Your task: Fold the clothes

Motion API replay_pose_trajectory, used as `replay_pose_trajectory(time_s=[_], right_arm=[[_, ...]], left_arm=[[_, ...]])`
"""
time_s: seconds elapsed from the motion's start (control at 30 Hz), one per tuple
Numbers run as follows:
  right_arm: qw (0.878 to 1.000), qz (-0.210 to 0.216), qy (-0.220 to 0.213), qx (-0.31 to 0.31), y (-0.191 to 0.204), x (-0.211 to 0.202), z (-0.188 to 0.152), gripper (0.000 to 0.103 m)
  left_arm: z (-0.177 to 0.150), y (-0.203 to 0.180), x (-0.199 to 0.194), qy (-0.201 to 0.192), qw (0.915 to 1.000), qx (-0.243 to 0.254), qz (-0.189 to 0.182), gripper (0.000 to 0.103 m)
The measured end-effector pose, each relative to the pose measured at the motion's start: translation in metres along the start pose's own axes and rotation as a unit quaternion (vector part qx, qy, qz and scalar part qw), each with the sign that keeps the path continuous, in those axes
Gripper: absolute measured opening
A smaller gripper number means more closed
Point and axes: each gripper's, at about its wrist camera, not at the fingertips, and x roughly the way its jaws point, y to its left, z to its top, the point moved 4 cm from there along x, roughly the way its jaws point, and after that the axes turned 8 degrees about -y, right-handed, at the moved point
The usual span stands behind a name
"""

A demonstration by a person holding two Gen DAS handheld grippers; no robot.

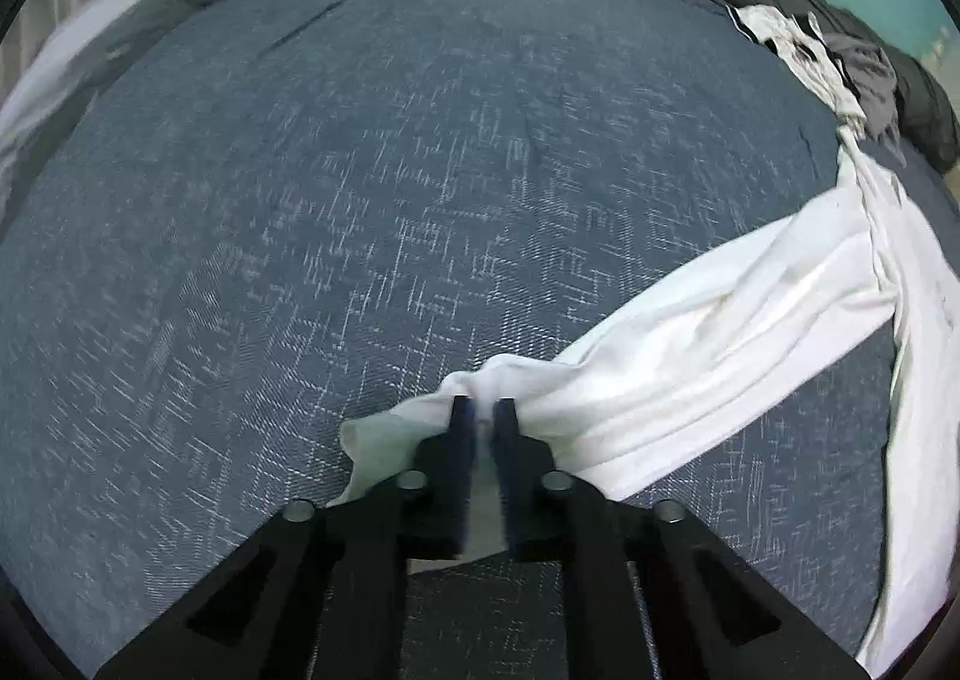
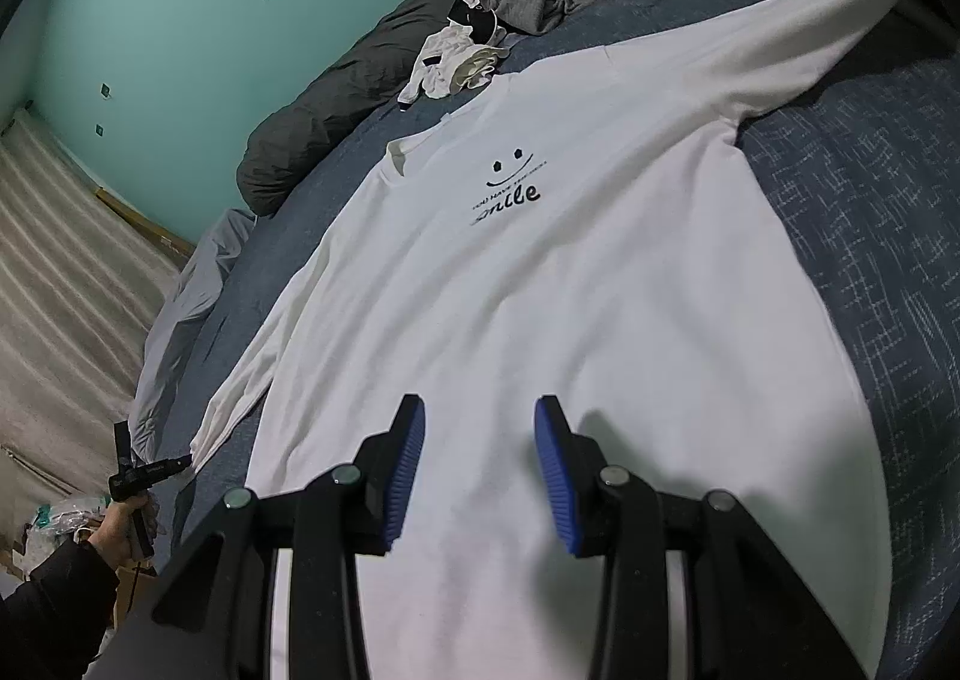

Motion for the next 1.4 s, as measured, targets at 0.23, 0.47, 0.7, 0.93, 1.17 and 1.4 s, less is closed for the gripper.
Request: replay_pose_trajectory(time_s=[0.23,0.47,0.7,0.93,1.17,1.4], right_arm=[[1.0,0.001,-0.003,0.0,0.001,-0.002,0.001,0.038],[1.0,-0.004,0.001,-0.007,0.002,0.002,0.001,0.038],[1.0,-0.015,0.006,-0.008,-0.004,0.006,0.0,0.038],[1.0,-0.021,0.013,-0.018,-0.002,0.012,-0.003,0.038],[1.0,-0.014,0.014,-0.022,0.001,0.014,-0.001,0.038],[1.0,-0.005,0.004,-0.018,0.004,0.007,0.001,0.038]], left_arm=[[0.04,0.012,-0.038,-0.066,0.9973,-0.014,0.028,0.004],[0.117,0.036,-0.044,-0.105,0.9915,-0.034,0.07,0.004],[0.16,0.061,-0.04,-0.122,0.9842,-0.059,0.114,0.004],[0.16,0.101,0.024,-0.05,0.9851,-0.09,0.138,0.005],[0.125,0.12,0.033,-0.031,0.9789,-0.13,0.155,0.012],[0.14,0.087,0.006,-0.06,0.9839,-0.111,0.127,0.024]])
